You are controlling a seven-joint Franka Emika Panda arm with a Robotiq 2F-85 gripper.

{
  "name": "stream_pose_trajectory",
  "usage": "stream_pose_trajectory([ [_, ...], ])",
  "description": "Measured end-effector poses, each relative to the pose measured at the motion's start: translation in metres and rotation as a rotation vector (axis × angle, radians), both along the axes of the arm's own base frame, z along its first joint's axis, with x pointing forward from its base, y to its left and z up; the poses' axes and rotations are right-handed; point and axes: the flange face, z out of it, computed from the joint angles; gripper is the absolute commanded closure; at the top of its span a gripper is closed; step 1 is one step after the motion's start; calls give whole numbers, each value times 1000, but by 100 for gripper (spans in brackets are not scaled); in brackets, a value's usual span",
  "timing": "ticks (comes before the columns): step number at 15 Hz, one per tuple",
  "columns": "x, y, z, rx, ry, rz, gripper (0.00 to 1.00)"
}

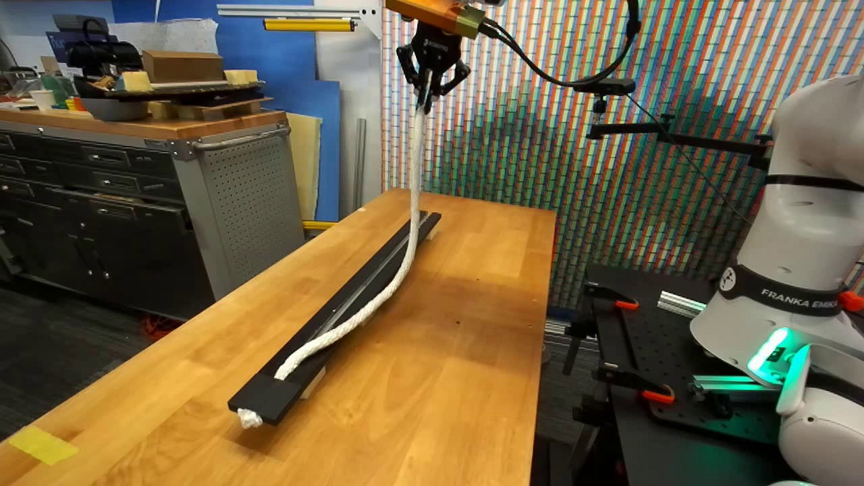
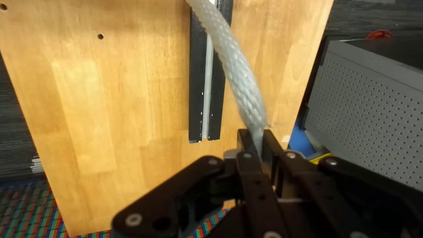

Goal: Set the rope along the middle of the black object then push it into the ridge

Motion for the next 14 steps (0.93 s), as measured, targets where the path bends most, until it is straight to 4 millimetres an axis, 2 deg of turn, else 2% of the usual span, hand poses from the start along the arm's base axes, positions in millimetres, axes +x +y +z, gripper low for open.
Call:
stream_pose_trajectory([
  [3,7,-6,17,7,-54,-40,97],
  [6,17,-12,17,11,-107,-47,97],
  [14,50,-21,-41,19,-186,-18,97],
])
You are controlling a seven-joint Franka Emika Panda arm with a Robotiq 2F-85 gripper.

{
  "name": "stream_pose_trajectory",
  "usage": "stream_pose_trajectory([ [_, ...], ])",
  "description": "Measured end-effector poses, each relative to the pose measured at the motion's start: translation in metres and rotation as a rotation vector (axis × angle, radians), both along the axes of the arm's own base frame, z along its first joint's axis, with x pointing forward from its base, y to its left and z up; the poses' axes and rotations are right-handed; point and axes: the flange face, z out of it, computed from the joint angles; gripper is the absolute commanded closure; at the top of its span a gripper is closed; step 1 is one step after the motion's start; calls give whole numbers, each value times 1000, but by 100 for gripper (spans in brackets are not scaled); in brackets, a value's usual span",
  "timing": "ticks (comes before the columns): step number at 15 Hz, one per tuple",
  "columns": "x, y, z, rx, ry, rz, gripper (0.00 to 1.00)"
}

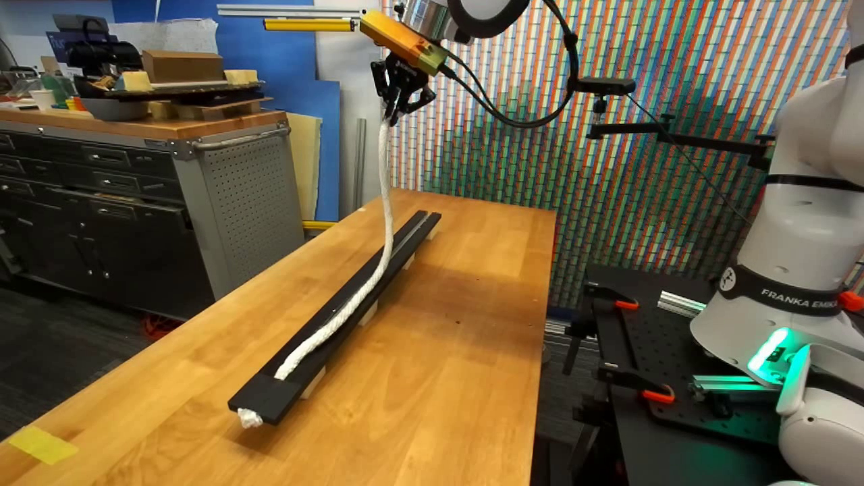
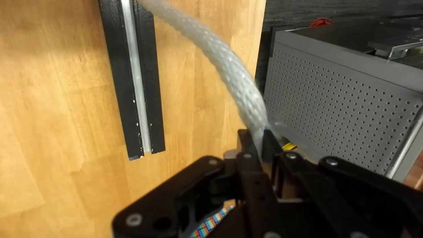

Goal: Set the rope along the middle of the black object then push it into the ridge

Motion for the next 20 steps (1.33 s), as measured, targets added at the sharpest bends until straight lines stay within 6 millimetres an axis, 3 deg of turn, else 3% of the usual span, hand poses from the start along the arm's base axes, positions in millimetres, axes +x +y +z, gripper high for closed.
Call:
stream_pose_trajectory([
  [11,16,-35,-12,-84,-77,-98,97],
  [20,16,-41,-67,-90,7,-127,97],
])
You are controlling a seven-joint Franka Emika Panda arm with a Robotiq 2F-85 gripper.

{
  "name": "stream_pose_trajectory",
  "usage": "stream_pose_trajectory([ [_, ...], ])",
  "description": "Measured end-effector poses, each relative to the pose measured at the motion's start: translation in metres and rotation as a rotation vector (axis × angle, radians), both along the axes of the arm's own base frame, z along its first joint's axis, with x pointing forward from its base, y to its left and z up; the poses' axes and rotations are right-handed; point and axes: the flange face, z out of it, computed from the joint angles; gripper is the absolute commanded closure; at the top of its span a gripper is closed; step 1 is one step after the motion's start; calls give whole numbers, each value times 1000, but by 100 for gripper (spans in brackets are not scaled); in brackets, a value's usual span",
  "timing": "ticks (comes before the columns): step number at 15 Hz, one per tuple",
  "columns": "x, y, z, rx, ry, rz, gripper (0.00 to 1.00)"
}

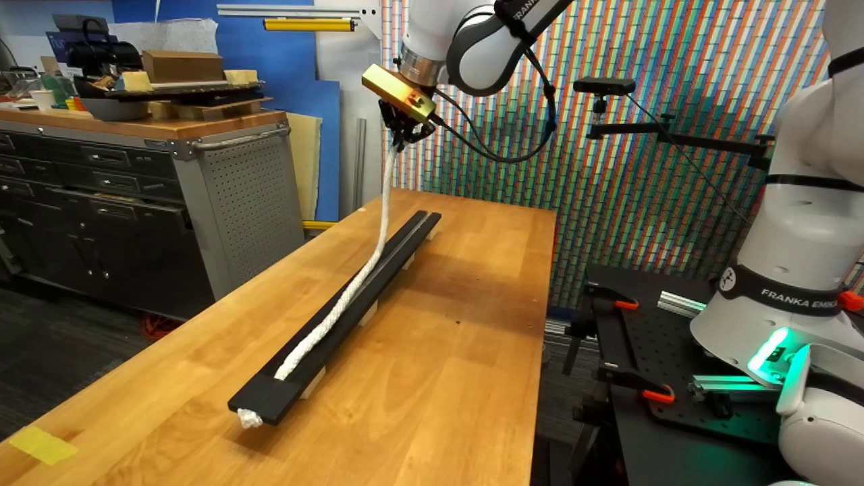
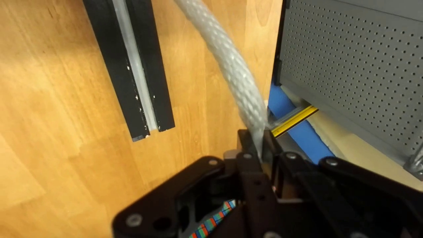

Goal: Set the rope along the middle of the black object then push it into the ridge

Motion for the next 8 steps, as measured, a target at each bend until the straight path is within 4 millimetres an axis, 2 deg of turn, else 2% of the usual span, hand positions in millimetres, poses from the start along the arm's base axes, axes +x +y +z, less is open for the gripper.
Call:
stream_pose_trajectory([
  [3,-4,-10,-13,-4,23,-23,97],
  [8,-11,-33,-16,-37,33,-78,97],
])
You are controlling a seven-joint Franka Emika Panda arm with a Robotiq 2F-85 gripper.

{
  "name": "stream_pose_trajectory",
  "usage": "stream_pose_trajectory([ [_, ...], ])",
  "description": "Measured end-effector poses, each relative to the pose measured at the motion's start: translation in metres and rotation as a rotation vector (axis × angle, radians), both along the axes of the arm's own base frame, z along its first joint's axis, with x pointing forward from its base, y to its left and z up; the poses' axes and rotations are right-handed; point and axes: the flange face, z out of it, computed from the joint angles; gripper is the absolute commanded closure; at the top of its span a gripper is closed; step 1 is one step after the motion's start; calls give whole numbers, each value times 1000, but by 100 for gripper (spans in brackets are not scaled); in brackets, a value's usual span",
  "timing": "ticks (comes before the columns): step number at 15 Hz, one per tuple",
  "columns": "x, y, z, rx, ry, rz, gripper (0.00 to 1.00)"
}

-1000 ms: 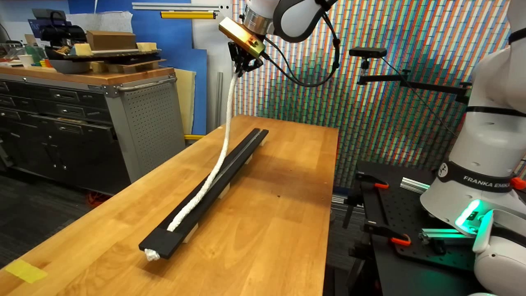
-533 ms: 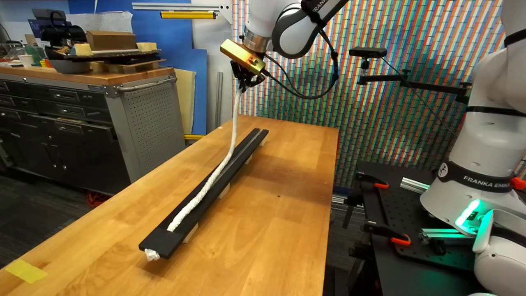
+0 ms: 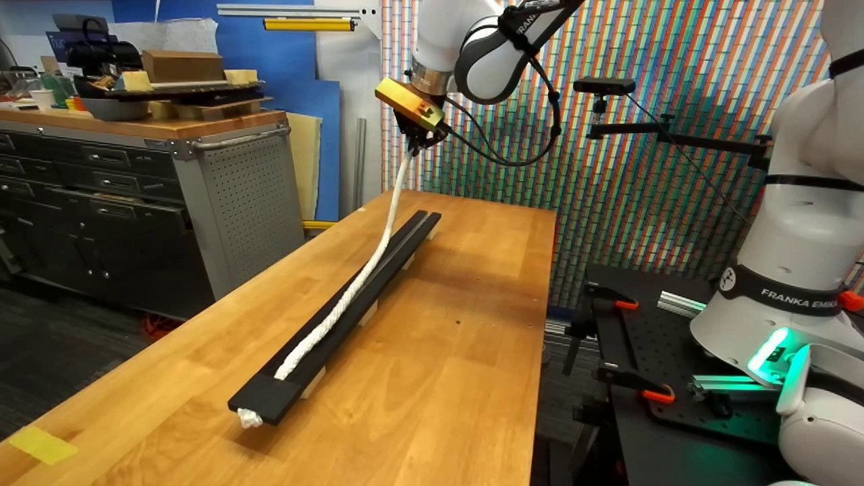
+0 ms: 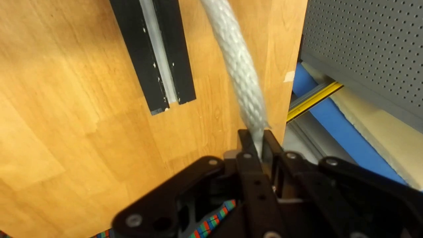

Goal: Set the rope along the middle of the black object then push it into the ridge

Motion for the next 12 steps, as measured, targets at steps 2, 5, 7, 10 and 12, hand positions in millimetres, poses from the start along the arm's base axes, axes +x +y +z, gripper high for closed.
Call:
stream_pose_trajectory([
  [2,-4,-10,0,-21,4,-28,97],
  [5,-10,-19,-5,-34,28,-56,97],
  [7,-14,-18,-12,-29,46,-56,97],
  [10,-17,-9,-28,-10,74,-53,97],
  [12,-17,-3,-40,4,92,-51,97],
])
